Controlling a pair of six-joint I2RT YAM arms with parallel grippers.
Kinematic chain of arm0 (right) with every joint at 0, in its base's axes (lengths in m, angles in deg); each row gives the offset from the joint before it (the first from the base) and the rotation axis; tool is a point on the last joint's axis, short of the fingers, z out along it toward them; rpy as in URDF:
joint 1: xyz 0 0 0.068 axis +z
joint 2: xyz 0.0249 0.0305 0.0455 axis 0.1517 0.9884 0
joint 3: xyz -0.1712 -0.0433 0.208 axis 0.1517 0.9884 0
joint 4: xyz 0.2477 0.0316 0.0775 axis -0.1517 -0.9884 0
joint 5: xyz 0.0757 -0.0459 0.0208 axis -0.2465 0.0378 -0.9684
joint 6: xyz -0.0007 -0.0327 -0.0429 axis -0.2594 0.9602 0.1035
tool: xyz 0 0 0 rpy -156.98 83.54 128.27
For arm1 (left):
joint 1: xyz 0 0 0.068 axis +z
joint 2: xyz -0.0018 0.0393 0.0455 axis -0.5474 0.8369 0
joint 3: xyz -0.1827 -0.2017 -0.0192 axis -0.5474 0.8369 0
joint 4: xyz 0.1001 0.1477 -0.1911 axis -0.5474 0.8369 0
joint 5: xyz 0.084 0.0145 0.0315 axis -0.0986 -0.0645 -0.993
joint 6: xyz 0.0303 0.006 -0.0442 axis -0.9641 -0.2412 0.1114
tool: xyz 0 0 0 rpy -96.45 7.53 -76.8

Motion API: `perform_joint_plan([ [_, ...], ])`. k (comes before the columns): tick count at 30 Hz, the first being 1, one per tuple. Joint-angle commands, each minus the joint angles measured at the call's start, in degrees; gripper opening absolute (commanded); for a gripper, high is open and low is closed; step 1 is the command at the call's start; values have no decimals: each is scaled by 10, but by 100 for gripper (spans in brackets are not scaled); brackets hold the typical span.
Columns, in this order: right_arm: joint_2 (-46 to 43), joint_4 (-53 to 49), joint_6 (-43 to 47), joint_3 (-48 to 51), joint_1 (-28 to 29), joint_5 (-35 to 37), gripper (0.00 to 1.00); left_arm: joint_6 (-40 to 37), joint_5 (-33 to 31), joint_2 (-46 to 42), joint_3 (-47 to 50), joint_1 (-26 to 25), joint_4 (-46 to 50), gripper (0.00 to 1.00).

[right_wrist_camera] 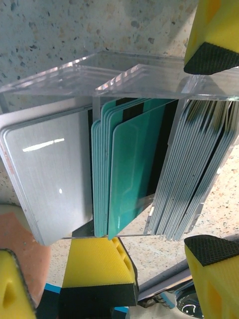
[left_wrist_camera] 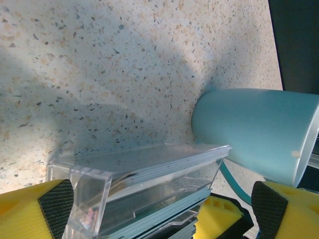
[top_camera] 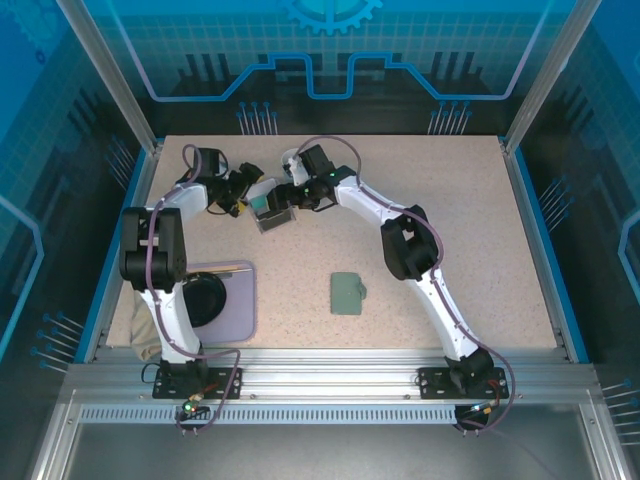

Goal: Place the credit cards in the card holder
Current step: Move the storage box to the center of the table.

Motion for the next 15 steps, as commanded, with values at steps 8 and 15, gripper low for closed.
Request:
perform_joint_plan([
  [8, -81, 49, 13, 119, 27, -38, 84, -3, 86, -40, 93, -27, -65, 94],
  [15, -164, 103, 0, 237, 26, -25, 84, -14, 111, -49, 115, -66, -90, 93],
])
